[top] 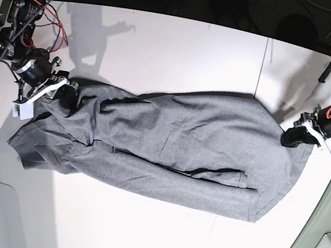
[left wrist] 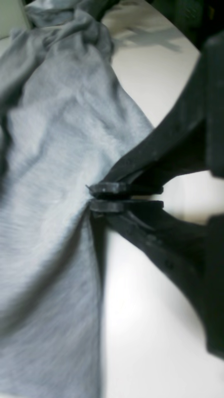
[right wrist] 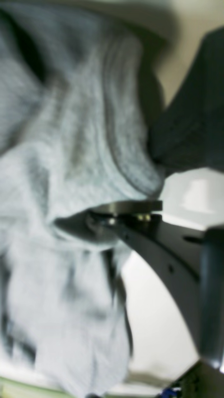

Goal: Layout the t-shirt on the table in an organized manner, then fold the t-shirt properly
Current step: 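Pull the shirt ends apart, stretching it lengthwise along the table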

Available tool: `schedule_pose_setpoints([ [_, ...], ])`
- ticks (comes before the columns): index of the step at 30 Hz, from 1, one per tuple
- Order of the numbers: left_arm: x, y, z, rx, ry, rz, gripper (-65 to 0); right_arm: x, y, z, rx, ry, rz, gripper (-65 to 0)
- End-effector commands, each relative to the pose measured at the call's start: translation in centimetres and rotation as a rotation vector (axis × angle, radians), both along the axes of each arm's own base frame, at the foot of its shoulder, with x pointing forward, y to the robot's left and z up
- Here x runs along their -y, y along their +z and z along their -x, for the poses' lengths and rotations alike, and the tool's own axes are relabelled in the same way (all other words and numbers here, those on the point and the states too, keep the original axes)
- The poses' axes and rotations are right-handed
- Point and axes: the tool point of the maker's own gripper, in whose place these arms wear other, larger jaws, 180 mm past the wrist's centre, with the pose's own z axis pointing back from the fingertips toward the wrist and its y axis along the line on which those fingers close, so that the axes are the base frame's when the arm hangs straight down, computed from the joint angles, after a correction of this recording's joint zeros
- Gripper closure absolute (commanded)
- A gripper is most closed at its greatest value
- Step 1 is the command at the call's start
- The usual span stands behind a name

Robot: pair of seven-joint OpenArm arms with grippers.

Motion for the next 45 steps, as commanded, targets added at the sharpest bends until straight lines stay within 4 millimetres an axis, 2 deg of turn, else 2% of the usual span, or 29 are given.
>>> schedule_pose_setpoints([
  [1, -0.4, 2.5, -0.8, 0.067, -0.028, -0.016, 0.0, 0.8, 2.4, -0.5, 0.076, 0.007, 0.013, 0.0],
  [6, 0.5, 8.5, -1.8, 0.209, -0.149, -0.136, 0.0, 2.0, 8.6, 0.1, 0.212, 0.066, 0.08, 0.0],
  [11, 1.4, 15.6, -2.7, 0.413, -0.187, -0.225, 0.0, 4.8, 13.8, -1.1, 0.355, 0.019, 0.123, 0.0],
  [13, 1.2, 16.5, -3.1, 0.441, -0.179, -0.243, 0.0, 5.7, 14.8, -2.0, 0.386, -0.004, 0.145, 0.0],
  [16, 1.2, 14.6, -3.6, 0.404, -0.173, -0.247, 0.0, 6.6, 14.5, -3.7, 0.373, -0.025, 0.177, 0.0],
  [19, 1.6, 11.2, -4.6, 0.338, -0.168, -0.235, 0.0, 6.9, 12.6, -5.7, 0.319, -0.038, 0.156, 0.0],
  [20, 1.7, 9.8, -4.9, 0.311, -0.167, -0.235, 0.0, 6.9, 11.7, -6.3, 0.296, -0.042, 0.144, -3.4],
  [23, 2.6, 5.4, -5.4, 0.204, -0.177, -0.22, 0.0, 6.7, 8.9, -7.6, 0.21, -0.043, 0.101, -29.6],
  [24, 2.9, 4.1, -5.2, 0.166, -0.184, -0.214, 0.0, 6.5, 8.1, -7.7, 0.184, -0.041, 0.087, -34.8],
  [25, 3.2, 2.8, -5.0, 0.133, -0.187, -0.206, 0.0, 6.3, 7.5, -7.6, 0.166, -0.038, 0.074, -35.8],
  [27, 3.3, 1.1, -4.3, 0.082, -0.186, -0.192, -7.8, 5.7, 6.9, -7.0, 0.147, -0.031, 0.037, -35.8],
  [29, 3.1, 0.5, -4.1, 0.063, -0.179, -0.187, -16.4, 4.8, 7.1, -6.3, 0.146, -0.006, -0.008, -35.6],
  [31, 2.9, 0.6, -4.1, 0.064, -0.175, -0.187, -19.7, 4.1, 7.2, -5.4, 0.148, 0.016, -0.026, -35.6],
  [35, 2.4, 1.6, -4.4, 0.088, -0.171, -0.185, -19.7, 2.5, 6.2, -2.4, 0.126, 0.055, -0.023, -35.6],
  [40, 1.7, 1.8, -4.4, 0.087, -0.169, -0.203, -19.7, -0.1, 2.6, 2.2, 0.025, 0.07, -0.069, -35.6],
  [43, 1.3, 1.9, -4.3, 0.082, -0.169, -0.211, -19.7, -1.5, 0.5, 3.8, -0.013, 0.064, -0.048, -35.6],
  [45, 1.3, 2.0, -4.1, 0.068, -0.171, -0.186, -19.7, -2.0, -0.3, 4.1, -0.008, 0.05, -0.03, -35.6],
])
